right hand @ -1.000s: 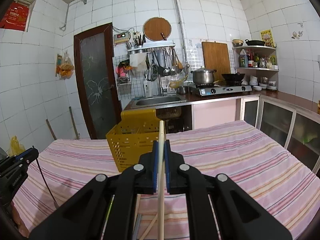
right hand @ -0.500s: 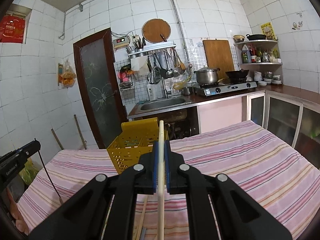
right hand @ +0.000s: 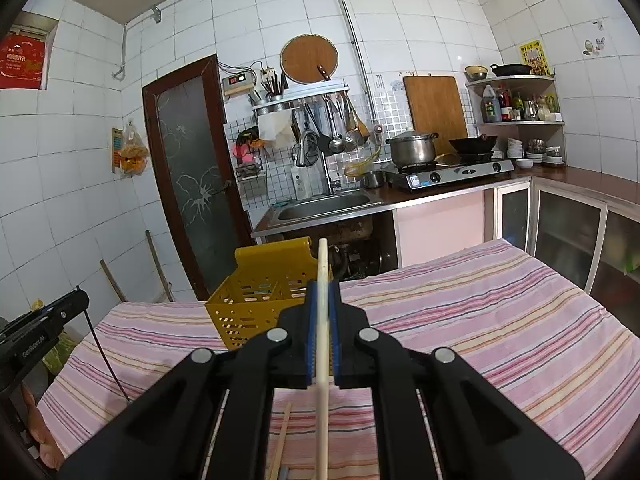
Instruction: Organize utensils
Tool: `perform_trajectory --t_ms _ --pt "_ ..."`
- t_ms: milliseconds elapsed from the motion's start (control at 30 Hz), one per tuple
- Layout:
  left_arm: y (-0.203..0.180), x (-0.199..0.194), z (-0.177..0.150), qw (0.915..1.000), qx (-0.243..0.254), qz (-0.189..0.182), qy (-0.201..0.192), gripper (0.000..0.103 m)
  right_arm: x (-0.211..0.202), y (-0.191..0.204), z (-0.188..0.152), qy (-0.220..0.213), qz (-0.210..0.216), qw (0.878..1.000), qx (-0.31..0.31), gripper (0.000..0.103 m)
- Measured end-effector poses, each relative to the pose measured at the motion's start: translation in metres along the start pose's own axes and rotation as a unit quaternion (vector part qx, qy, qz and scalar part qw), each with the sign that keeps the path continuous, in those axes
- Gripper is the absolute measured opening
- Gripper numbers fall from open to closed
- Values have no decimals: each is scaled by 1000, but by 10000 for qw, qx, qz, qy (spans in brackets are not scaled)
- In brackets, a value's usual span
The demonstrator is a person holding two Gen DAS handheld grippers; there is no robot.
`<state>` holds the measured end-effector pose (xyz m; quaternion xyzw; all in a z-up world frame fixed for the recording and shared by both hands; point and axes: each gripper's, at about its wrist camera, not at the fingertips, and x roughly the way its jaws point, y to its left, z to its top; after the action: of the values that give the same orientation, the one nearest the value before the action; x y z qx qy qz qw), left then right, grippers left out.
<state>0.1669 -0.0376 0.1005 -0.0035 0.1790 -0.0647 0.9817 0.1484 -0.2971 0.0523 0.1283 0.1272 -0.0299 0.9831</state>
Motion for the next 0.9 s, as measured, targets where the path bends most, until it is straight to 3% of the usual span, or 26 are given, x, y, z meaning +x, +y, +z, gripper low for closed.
perform_trajectory --t_ms 300,600,767,900 --pt "-7 5 6 10000 11 -62 -29 8 2 -1 4 -168 -44 9998 -96 6" --pt "-24 9 76 9977 -3 -335 -597 8 2 19 87 -1088 36 9937 -249 6" --pt "-39 36 118 9948 -120 -509 -877 8 25 31 125 -1587 43 9868 -307 6" --pt "-51 76 125 9939 -217 -667 -850 8 55 38 134 -1786 76 9833 -338 6"
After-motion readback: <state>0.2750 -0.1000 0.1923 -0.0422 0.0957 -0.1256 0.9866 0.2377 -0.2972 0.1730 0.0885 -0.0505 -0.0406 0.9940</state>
